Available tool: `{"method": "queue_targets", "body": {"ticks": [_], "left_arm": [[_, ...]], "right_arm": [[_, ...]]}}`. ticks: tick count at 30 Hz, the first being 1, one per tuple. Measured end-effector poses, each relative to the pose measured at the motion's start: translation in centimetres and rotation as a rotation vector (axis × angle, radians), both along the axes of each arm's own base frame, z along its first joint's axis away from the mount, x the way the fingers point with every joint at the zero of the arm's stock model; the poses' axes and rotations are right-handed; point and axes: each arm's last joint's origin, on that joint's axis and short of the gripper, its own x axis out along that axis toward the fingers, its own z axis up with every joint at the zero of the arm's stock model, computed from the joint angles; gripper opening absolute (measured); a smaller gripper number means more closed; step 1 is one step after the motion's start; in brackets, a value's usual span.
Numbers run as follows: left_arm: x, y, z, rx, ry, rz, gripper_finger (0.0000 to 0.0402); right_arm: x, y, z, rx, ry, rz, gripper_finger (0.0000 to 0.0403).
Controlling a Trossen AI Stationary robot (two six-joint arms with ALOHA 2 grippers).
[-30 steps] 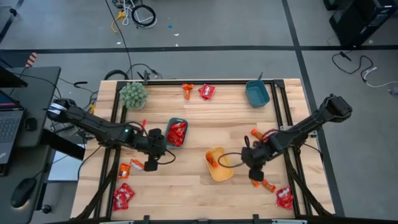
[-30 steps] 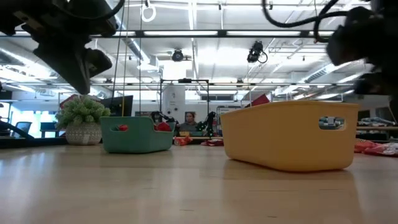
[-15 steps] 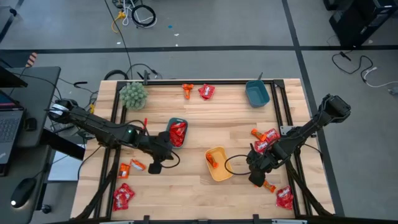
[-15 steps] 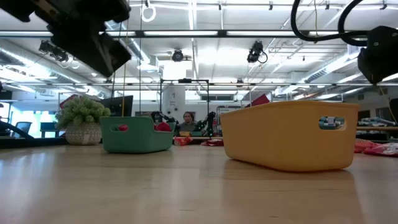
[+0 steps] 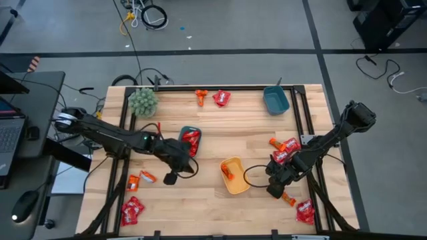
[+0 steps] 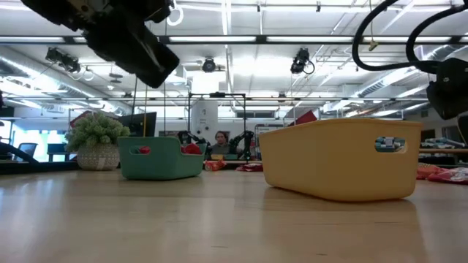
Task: Sort candy
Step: Put the orange candy into the yellow bin
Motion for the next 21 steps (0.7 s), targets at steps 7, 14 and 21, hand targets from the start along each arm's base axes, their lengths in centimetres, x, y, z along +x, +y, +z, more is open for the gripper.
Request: {"method": "queue_targets", "body": {"ticks": [7, 14, 21], "left_arm": [[1.0, 0.4, -1.6, 0.031, 0.040, 0.022, 0.0000], [1.3, 0.6, -1.9, 0.033, 0.037, 0.029, 0.0000], [1.3, 0.6, -1.8, 0.032, 0.035, 0.029, 0.0000]], "right_arm": [[0.2, 0.1, 0.0, -0.005, -0.044, 0.025, 0.0071], [1.5, 0.3, 1.2, -0.062, -0.155, 0.079, 0.0016], [4.1, 0.6, 5.2, -0.100, -0.299, 0.141, 0.0004]]}}
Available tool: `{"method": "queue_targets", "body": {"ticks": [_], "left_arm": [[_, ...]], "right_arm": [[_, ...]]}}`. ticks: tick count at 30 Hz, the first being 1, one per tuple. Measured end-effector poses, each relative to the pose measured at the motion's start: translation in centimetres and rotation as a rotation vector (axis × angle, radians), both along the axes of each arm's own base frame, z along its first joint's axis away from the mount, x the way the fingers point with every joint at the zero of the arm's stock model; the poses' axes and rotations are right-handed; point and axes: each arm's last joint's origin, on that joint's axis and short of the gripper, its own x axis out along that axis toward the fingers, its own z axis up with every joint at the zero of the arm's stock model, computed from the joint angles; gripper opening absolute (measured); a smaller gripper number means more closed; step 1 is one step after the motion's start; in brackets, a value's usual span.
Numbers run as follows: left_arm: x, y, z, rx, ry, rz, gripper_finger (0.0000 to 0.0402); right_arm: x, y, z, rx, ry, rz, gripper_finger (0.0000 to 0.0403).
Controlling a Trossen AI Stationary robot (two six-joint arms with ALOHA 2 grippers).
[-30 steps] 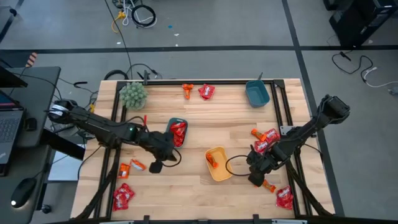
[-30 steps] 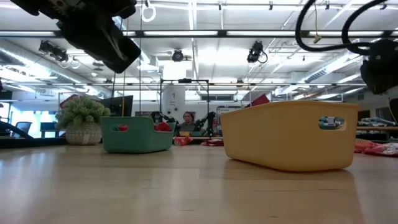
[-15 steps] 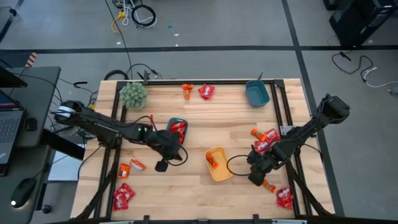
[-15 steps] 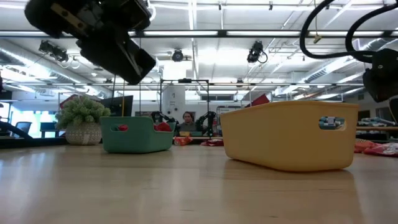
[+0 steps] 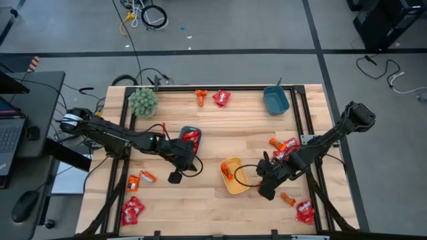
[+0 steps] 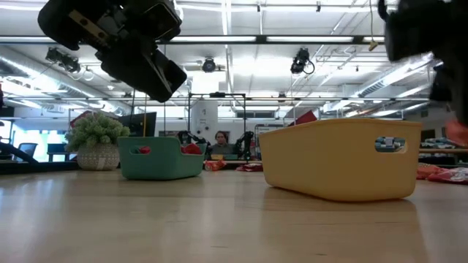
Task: Sort candy
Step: Put the orange candy into the yellow bin
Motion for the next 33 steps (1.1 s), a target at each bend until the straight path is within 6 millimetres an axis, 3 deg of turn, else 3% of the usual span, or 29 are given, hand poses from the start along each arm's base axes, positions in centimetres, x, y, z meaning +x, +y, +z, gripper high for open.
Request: {"method": "queue_targets", "body": {"ticks": [6, 13, 22, 29, 33], "left_arm": [[0.0, 0.0, 0.0, 0.011, -0.005, -0.011, 0.0000], [0.0, 0.0, 0.0, 0.012, -0.005, -0.005, 0.0000], [0.0, 0.1, 0.0, 0.041, -0.012, 0.005, 0.0000], [0.0, 0.1, 0.0, 0.038, -0.012, 0.001, 0.0000], [0.0, 0.0, 0.0, 0.030, -0.010, -0.008, 0.0000]], "right_arm": [[2.2, -0.6, 3.3, -0.077, -0.135, 0.037, 0.0001], [4.4, -2.9, 4.0, -0.153, -0.233, 0.063, 0.0001], [7.8, -4.4, 1.0, -0.190, -0.235, 0.133, 0.0001], [8.8, -4.4, -1.9, -0.185, -0.141, 0.160, 0.0015], [9.0, -4.3, -2.8, -0.202, -0.114, 0.210, 0.0045]]}}
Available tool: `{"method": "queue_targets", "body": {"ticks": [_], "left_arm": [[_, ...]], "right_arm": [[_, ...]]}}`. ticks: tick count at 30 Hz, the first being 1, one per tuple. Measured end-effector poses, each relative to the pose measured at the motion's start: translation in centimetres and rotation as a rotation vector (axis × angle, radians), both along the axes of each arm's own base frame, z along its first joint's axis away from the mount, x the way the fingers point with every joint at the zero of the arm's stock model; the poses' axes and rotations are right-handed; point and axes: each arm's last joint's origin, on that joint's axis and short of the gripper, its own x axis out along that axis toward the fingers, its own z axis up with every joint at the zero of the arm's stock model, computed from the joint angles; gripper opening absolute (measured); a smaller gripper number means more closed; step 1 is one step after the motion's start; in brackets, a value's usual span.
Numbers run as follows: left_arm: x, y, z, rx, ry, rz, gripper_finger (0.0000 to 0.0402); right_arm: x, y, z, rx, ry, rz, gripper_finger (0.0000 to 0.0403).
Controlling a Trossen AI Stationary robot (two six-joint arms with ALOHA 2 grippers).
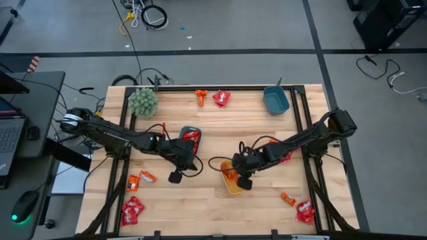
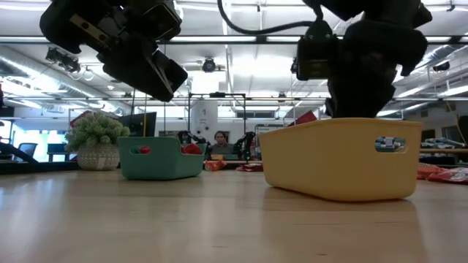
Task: Sort candy
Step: Put the orange candy into the yellow bin
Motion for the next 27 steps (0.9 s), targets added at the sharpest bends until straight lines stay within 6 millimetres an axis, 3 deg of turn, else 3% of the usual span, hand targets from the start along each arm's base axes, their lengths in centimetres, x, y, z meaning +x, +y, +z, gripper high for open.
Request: {"method": "queue_targets", "body": {"ticks": [6, 10, 15, 23, 27], "left_arm": [[0.2, 0.0, 0.2, -0.007, -0.029, -0.002, 0.0000], [0.5, -0.1, 0.7, -0.027, -0.093, -0.013, 0.0000], [0.8, -0.3, 1.1, -0.060, -0.149, -0.045, 0.0000], [0.4, 0.4, 0.1, -0.118, -0.273, -0.047, 0.0000], [0.4, 0.7, 0.0, -0.127, -0.266, -0.043, 0.0000]], "right_arm": [[-0.7, -0.2, 1.3, 0.006, -0.002, 0.020, 0.0130], [-3.1, -1.1, 3.4, -0.094, 0.057, -0.014, 0.0173], [-6.5, -3.1, 5.3, -0.272, 0.115, -0.097, 0.0186], [-11.7, -7.6, 2.5, -0.280, 0.205, -0.261, 0.0189], [-13.1, -9.2, 1.1, -0.251, 0.260, -0.345, 0.0206]]}}
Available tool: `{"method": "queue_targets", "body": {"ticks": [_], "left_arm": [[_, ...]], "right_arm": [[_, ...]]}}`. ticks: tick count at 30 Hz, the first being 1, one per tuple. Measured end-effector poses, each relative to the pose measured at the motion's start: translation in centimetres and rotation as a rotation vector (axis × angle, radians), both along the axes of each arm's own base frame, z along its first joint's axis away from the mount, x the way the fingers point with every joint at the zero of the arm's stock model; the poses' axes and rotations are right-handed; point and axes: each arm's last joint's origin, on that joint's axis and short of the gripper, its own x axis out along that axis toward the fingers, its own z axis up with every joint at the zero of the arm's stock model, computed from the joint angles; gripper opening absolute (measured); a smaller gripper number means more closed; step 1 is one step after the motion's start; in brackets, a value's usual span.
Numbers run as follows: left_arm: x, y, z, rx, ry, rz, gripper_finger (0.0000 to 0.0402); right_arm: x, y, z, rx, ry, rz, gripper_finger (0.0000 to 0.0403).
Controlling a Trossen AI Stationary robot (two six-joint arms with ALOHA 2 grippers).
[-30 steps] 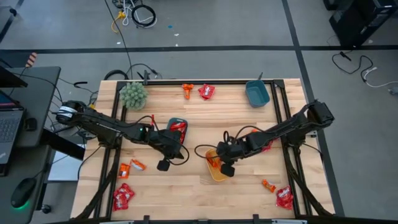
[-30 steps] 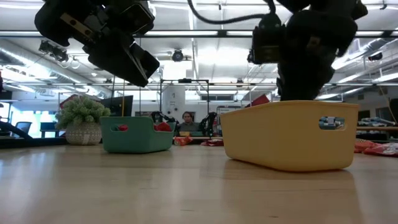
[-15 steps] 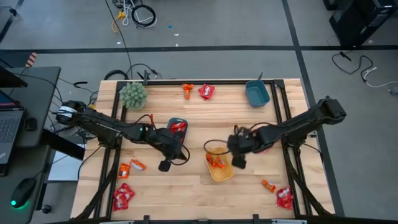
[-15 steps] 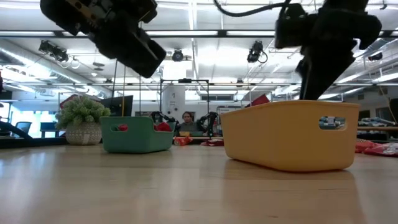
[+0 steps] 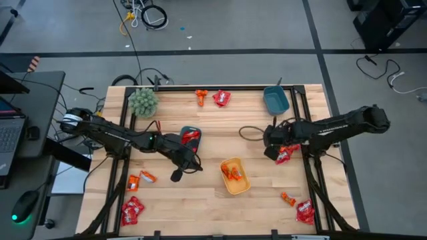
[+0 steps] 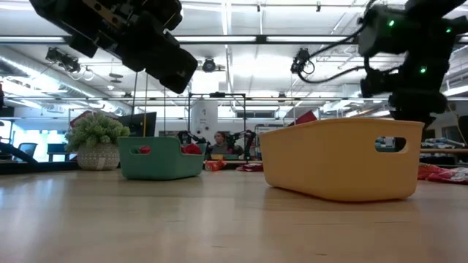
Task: Sort candy
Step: Put the orange candy into the yellow bin
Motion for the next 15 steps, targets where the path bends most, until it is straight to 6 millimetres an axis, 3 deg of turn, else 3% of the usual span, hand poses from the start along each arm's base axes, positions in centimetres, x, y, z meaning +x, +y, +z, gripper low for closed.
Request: {"method": "queue_targets", "body": {"ticks": [9, 15], "left_arm": [[-0.1, 0.1, -0.2, 0.001, 0.018, 0.002, 0.0000], [-0.1, 0.1, -0.3, 0.003, 0.035, 0.002, 0.0000]], "right_arm": [[0.3, -1.8, -1.0, 0.036, 0.052, -0.095, 0.0267], [0.6, -2.2, -2.7, 0.051, 0.162, -0.117, 0.0265]]}}
